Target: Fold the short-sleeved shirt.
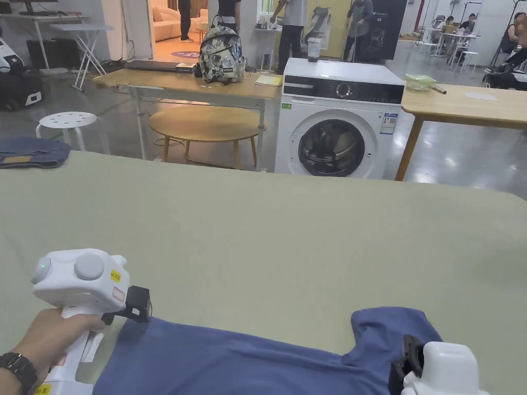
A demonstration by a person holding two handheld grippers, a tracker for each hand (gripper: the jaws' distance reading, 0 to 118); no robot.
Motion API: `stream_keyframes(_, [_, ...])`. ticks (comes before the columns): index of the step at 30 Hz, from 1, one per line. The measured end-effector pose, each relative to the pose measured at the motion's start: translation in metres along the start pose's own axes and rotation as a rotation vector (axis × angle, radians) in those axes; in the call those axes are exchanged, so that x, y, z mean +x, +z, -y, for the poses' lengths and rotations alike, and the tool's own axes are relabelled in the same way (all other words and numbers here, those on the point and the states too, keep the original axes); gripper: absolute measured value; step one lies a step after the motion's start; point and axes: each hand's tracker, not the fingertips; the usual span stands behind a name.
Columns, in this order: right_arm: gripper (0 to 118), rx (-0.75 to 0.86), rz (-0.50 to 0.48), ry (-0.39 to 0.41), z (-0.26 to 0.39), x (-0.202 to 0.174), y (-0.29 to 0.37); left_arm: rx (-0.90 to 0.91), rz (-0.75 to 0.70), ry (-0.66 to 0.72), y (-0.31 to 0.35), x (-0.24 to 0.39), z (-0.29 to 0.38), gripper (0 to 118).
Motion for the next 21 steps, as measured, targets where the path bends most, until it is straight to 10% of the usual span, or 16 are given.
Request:
stream_keyframes(8, [0,-0.072,0.027,0.001,0.017,0.012,-0.012,-0.07,-0.129,-0.098,-0.04,0.008,-0.008,62])
stream_keyframes(13, [0,-0.107,0.035,-0.006,0.023,0.019,-0.014,-0.017,-0.146,-0.178,-0.011,0.037,0.016,0])
stream_keyframes(21, [1,-0.172,0.052,-0.049,0.017,0.043,-0.023,0.045,-0.08,-0.143,0.021,0.033,0.031,0])
